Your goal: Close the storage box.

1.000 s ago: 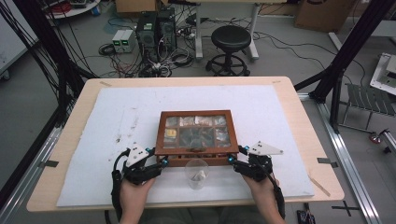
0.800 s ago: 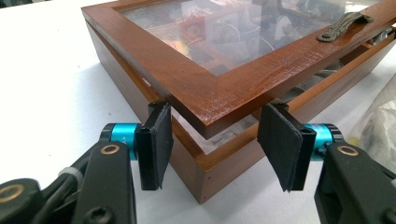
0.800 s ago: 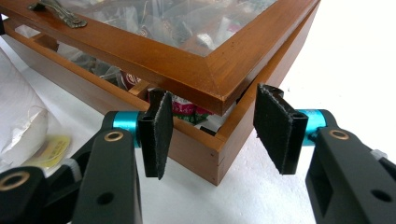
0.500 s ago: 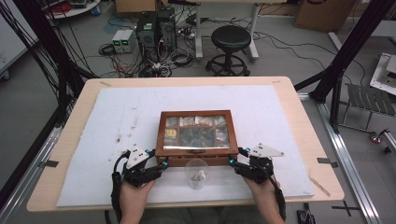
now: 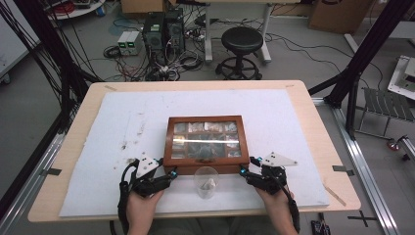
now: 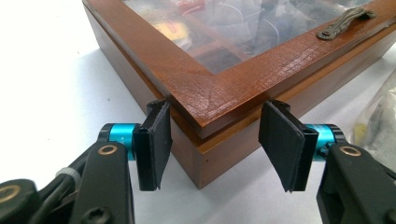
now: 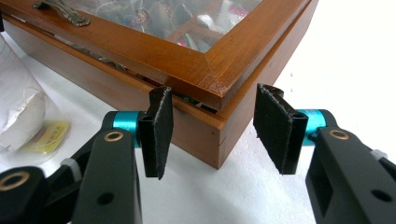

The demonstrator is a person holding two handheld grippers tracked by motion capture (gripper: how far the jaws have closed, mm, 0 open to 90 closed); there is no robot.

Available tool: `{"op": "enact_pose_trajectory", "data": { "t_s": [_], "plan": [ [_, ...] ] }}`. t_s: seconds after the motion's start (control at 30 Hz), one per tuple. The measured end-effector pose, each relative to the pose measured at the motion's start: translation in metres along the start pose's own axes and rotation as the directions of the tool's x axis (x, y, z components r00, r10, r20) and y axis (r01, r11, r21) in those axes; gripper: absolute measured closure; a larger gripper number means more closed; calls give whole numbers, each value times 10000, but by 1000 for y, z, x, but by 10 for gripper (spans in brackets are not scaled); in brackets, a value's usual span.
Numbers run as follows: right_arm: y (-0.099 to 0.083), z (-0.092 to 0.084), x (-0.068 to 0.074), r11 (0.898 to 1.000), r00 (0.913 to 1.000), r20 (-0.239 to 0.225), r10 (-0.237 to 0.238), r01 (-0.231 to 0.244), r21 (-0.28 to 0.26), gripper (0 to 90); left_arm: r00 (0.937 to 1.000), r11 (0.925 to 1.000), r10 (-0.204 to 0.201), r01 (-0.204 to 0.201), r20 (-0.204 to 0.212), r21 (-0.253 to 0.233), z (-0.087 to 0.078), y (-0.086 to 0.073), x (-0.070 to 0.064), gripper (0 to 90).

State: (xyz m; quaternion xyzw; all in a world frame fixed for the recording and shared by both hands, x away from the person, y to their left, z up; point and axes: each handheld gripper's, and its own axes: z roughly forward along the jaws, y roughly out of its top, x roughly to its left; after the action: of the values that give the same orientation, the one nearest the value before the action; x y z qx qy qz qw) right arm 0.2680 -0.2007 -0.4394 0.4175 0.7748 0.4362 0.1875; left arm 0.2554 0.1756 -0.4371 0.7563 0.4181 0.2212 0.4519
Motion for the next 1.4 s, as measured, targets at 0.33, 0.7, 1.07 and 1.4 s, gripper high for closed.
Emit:
{"op": "enact_pose_trajectory", "data": {
  "t_s": [0.33, 0.7, 1.07, 1.4],
  "plan": [
    [-3, 1, -1, 9999, 10000, -55, 56, -55, 135, 472, 9998, 9995, -166, 163, 93, 274, 1, -2, 2, 416],
    [-2, -16, -8, 9999, 9999, -18, 168, -168, 31, 380, 9993, 9996, -257, 255, 265, 79, -11, -2, 5, 371],
    [20, -43, -29, 9910, 9990, -328, 313, -353, -1293, 261, 9973, 9894, -323, 414, 667, -1391, -35, 22, 20, 196],
    [54, -40, -31, 9793, 9950, -793, -601, 434, -1979, 230, 9978, 9676, -185, 340, 641, -2500, -43, 54, 37, 188]
  ]
}}
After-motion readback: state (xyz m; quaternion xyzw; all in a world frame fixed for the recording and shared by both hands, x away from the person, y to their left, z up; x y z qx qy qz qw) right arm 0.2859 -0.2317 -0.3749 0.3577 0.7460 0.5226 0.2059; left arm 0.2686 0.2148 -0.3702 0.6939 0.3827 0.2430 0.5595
